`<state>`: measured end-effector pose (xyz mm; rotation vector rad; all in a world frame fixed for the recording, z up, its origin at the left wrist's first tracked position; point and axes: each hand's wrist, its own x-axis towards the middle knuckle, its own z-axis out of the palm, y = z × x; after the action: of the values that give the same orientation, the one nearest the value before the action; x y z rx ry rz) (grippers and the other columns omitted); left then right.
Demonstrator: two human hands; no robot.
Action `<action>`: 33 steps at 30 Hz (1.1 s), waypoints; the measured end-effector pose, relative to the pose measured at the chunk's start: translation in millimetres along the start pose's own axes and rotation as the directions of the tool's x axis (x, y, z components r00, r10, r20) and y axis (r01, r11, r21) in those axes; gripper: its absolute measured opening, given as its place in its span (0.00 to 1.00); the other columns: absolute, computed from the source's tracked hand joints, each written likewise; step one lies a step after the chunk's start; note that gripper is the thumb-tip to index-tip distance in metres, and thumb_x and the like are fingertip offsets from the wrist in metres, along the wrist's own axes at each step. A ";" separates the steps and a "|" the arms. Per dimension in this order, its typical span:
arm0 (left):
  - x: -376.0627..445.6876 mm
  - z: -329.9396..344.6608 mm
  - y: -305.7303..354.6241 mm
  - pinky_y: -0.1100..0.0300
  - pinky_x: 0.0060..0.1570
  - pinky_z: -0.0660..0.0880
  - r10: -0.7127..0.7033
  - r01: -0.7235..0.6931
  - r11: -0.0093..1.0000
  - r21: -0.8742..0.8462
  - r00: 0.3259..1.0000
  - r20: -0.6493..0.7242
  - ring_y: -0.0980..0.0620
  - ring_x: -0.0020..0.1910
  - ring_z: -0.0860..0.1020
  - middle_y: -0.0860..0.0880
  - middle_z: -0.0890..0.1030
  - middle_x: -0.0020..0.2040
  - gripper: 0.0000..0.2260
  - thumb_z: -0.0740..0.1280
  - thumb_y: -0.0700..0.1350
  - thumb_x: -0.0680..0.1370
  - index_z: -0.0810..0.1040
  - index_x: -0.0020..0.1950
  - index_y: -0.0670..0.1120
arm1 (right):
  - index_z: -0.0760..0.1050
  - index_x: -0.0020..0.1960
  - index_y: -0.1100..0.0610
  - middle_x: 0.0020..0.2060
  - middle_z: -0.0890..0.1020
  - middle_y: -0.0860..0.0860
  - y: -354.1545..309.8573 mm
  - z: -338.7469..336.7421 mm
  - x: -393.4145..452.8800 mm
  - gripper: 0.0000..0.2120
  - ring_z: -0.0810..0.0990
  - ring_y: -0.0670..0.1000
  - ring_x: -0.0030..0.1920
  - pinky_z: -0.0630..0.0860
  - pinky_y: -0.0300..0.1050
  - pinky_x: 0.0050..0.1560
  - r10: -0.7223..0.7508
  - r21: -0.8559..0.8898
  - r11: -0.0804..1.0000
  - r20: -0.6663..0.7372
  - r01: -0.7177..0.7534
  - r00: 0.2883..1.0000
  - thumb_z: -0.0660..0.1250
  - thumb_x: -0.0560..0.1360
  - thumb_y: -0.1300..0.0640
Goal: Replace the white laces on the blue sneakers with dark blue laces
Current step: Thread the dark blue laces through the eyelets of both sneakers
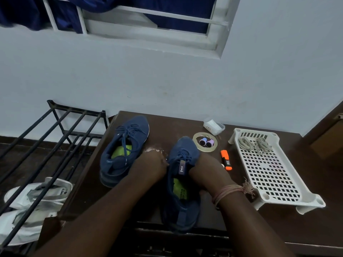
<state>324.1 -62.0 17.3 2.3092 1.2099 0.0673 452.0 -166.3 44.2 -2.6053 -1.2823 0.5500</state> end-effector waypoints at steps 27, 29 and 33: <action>13.4 -72.0 -14.1 0.55 0.52 0.78 -0.232 0.149 -0.521 -0.841 0.923 0.307 0.47 0.52 0.80 0.42 0.81 0.51 0.07 0.55 0.35 0.85 0.73 0.53 0.38 | 0.84 0.40 0.58 0.28 0.76 0.51 31.2 -34.8 -5.0 0.11 0.70 0.47 0.26 0.68 0.37 0.28 -0.032 0.661 0.750 0.032 0.003 0.999 0.70 0.77 0.52; 12.8 -69.0 -6.4 0.52 0.59 0.75 -0.262 0.147 -0.446 -0.883 0.922 0.286 0.47 0.51 0.77 0.42 0.77 0.48 0.06 0.57 0.36 0.84 0.72 0.58 0.37 | 0.81 0.36 0.59 0.27 0.78 0.52 34.5 -29.5 -2.5 0.14 0.71 0.48 0.25 0.69 0.38 0.29 0.059 0.577 0.815 0.011 -0.055 0.998 0.73 0.75 0.51; -5.6 -48.8 17.7 0.47 0.65 0.73 -0.220 0.237 0.376 -0.896 0.962 0.163 0.44 0.58 0.78 0.39 0.78 0.60 0.15 0.63 0.47 0.83 0.73 0.64 0.38 | 0.83 0.41 0.59 0.31 0.82 0.49 20.8 -21.6 1.5 0.12 0.76 0.45 0.30 0.73 0.41 0.38 0.034 0.536 0.844 -0.093 0.021 0.995 0.66 0.79 0.55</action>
<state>320.4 -53.7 68.7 1.1285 1.0591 0.4913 476.6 -177.8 56.8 -2.1356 -0.9172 0.6592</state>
